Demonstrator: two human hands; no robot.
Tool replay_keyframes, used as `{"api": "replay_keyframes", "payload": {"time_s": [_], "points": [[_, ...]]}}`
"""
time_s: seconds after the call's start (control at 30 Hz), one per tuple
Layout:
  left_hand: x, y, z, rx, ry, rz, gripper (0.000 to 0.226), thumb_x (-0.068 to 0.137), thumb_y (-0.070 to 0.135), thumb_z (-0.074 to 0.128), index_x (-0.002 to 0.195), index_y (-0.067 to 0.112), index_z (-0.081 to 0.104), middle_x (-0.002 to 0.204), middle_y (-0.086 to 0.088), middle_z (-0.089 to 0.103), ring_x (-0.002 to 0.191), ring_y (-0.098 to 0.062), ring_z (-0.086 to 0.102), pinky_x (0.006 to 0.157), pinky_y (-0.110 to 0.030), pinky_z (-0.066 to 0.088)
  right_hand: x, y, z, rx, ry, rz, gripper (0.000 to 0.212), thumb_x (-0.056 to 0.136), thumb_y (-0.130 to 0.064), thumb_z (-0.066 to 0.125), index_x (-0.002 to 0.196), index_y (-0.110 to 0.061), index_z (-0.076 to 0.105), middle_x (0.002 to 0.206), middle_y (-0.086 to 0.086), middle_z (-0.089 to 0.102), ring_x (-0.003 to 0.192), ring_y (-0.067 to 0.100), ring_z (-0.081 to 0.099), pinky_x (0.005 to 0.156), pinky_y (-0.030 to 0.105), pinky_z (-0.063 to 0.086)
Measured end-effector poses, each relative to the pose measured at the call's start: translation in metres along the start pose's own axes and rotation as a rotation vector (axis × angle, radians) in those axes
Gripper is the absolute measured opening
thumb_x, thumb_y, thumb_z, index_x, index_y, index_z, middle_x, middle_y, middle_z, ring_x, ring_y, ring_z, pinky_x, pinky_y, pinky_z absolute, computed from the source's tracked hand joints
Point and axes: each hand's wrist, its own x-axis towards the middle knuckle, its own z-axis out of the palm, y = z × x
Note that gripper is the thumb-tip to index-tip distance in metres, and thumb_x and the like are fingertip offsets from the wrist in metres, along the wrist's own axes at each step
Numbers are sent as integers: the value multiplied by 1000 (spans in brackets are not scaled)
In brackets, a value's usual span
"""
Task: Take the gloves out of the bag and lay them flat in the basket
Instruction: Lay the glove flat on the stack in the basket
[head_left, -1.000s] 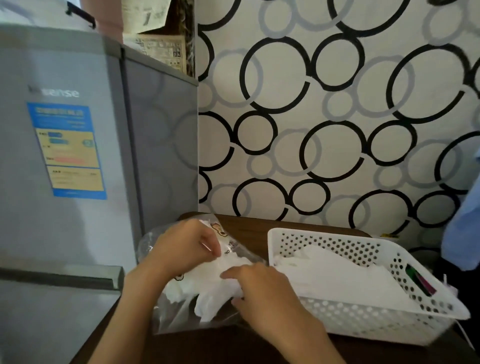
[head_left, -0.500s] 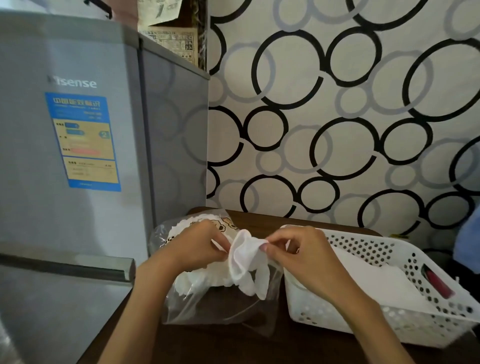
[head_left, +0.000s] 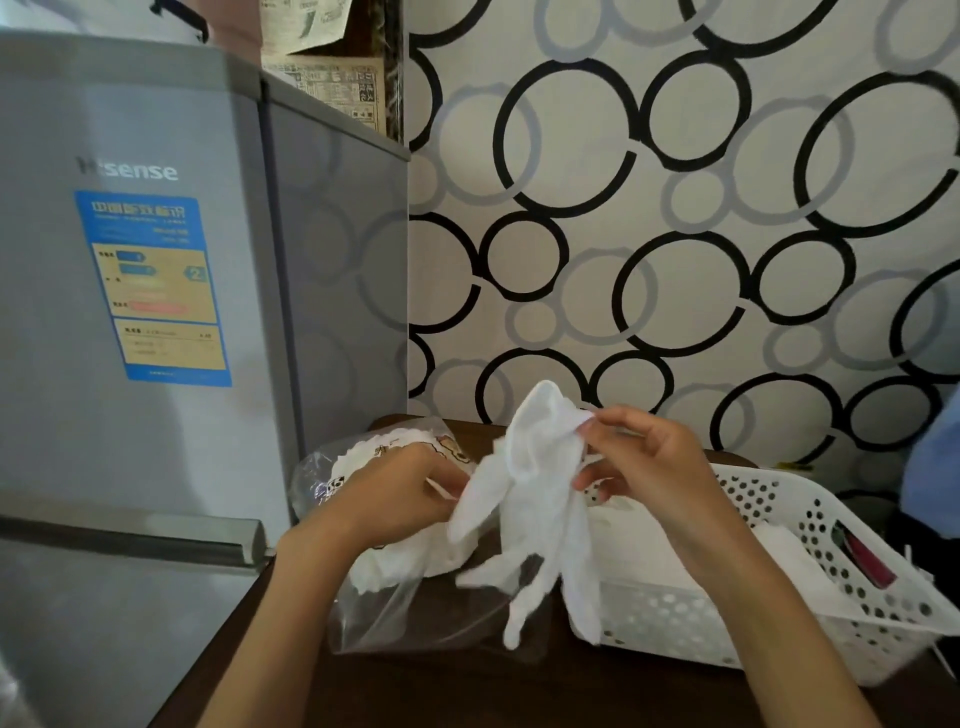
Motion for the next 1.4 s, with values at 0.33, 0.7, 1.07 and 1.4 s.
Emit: {"api": "replay_keyframes", "payload": {"time_s": [0.33,0.7,1.07,1.4], "points": [[-5,30,-2,-474,-171,187,84,71,57,73,141,47,28,133,27,51,124,6,48,105,-23,41,3,4,-5,137,-270,96,24,95,-18,50,112,-13,66,99,4,71,90,13,64,79,26,45],[-9,56,-13,-639,305,210,26,95,27,52,86,9,68,84,-9,72,73,-20,68,71,-22,56,5,2,-33,117,-332,189,32,94,-12,49,124,-18,57,112,2,68,101,17,65,95,35,45],[-12,71,-10,-522,148,156,7,89,22,64,94,20,68,88,0,74,82,-17,71,79,-37,59,-14,-9,-2,-623,-156,-337,64,68,-41,81,122,-45,47,115,-32,54,104,-9,52,83,19,47],[-13,58,-15,-332,177,80,17,90,20,64,104,21,73,89,10,74,82,-2,69,79,-17,55,-13,-25,-45,-494,-130,-242,34,94,-32,51,76,-7,65,50,-13,54,45,2,49,45,9,36]]}}
